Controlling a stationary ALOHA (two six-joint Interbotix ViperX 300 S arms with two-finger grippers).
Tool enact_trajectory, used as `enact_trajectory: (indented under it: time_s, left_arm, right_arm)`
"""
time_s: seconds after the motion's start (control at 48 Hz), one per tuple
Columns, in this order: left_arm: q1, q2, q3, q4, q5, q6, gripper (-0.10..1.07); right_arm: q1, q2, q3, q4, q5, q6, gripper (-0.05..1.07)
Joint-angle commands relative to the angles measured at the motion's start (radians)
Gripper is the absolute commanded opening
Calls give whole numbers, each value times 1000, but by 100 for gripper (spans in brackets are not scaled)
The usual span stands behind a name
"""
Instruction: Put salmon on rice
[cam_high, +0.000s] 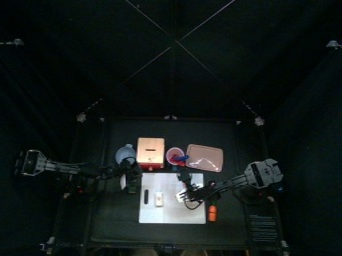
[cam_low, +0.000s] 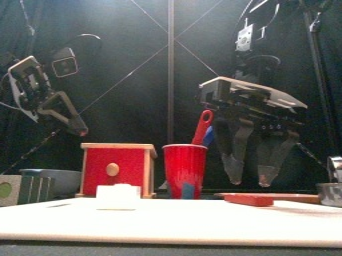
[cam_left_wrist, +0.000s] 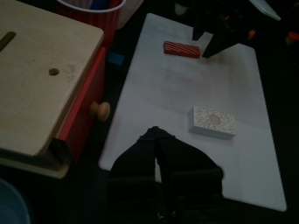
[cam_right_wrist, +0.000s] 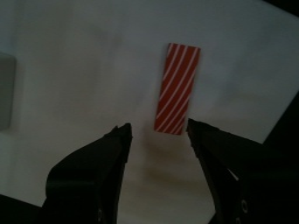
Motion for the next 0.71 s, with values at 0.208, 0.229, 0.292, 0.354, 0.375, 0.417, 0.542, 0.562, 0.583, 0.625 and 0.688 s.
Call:
enact_trajectory:
  time_s: [0.208,0.229,0.292,0.354,0.375,0.417,0.542,0.562,0.583,0.625,0.688]
  left_arm:
    - [3,2,-12,-2,-8,0,30]
    - [3,2,-11,-2,-8,0,30]
    - [3,0,-11,-2,-8,0,30]
    - [3,2,-11,-2,-6,0,30]
    - [3,0,-11,-2,-6,0,30]
    - [3,2,-11,-2,-6,0,30]
    - [3,2,-11,-2,-6,0,30]
    - [3,2,-11,-2,-6,0,30]
    - [3,0,-11,-2,-6,0,30]
    - [3,2,-11,-2,-6,0,30]
    - [3,0,-9,-2,-6,0,30]
  right_arm:
    - [-6,9,11,2,-38,6,87]
    - [-6,9,12,-2,-40,8,87]
    - [-6,14,11,-3,-43,8,87]
    - [-6,18,11,-2,-44,6,87]
    - [-6,21,12,-3,-44,5,87]
    - [-8,23,12,-3,-44,5,86]
    - [-8,31,12,-3,-48,3,78]
    - [-8,32,12,-5,-48,3,76]
    - [-6,32,12,-5,-48,3,74]
    - [-8,34,12,-5,-49,3,69]
    - [-6,34,11,-5,-52,3,64]
